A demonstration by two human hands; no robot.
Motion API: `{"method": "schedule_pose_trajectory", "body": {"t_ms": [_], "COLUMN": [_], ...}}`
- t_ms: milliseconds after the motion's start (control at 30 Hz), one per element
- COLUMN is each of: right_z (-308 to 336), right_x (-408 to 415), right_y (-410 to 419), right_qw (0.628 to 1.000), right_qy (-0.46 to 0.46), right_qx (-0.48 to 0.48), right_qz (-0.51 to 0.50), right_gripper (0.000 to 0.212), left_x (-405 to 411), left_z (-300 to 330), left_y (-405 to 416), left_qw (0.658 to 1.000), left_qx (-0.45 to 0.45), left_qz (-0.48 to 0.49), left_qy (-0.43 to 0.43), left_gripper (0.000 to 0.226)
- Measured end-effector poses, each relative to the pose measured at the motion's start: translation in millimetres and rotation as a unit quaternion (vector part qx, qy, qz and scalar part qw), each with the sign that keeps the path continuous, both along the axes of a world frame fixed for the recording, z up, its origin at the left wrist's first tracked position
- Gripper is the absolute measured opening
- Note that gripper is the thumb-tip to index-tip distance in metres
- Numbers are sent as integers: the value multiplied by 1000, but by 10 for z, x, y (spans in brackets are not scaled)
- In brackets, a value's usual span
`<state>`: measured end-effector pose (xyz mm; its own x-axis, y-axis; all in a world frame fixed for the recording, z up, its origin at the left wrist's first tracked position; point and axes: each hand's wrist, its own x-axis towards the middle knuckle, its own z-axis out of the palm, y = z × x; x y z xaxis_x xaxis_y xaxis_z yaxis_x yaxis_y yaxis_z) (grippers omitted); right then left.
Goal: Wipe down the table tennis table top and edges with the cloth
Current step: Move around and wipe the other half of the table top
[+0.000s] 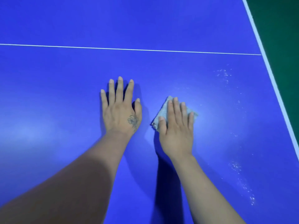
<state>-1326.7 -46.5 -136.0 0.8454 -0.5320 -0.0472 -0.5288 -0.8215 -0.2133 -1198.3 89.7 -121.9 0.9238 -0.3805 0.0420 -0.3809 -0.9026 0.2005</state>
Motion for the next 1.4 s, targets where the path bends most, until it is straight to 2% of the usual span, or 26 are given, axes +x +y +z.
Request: {"method": "schedule_pose_trajectory", "body": {"t_ms": [133, 267, 367, 533, 767, 967, 1200, 1400], "right_z": [-28, -33, -23, -38, -49, -66, -55, -1], "right_x": [59, 474, 909, 1335, 786, 472, 1321, 1890], "right_y": [-502, -837, -910, -682, -412, -724, -1157, -901], "right_qw": [998, 996, 997, 1000, 995, 999, 999, 999], "right_qy": [1, -16, -10, -18, -52, -39, -11, -9], "right_qx": [6, 9, 18, 1, 8, -4, 20, 24], "right_qz": [-58, -90, -78, 2, 88, 15, -43, 23], "right_gripper": [68, 70, 69, 70, 68, 69, 70, 70], "left_x": [-93, -79, -85, -78, -76, -78, -79, -76], "left_z": [-166, -159, -136, -145, -154, -140, -142, -146], "left_y": [-73, -88, -97, -127, -123, -131, -140, -147], "left_qw": [998, 999, 999, 998, 999, 998, 999, 999], "left_qx": [55, 52, 52, 53, 46, 52, 46, 35], "left_qz": [-1, 5, 5, 11, 15, 18, 20, 21], "left_qy": [-5, -6, -13, -13, -23, -21, -22, -23], "left_gripper": [67, 66, 66, 71, 71, 70, 69, 65]}}
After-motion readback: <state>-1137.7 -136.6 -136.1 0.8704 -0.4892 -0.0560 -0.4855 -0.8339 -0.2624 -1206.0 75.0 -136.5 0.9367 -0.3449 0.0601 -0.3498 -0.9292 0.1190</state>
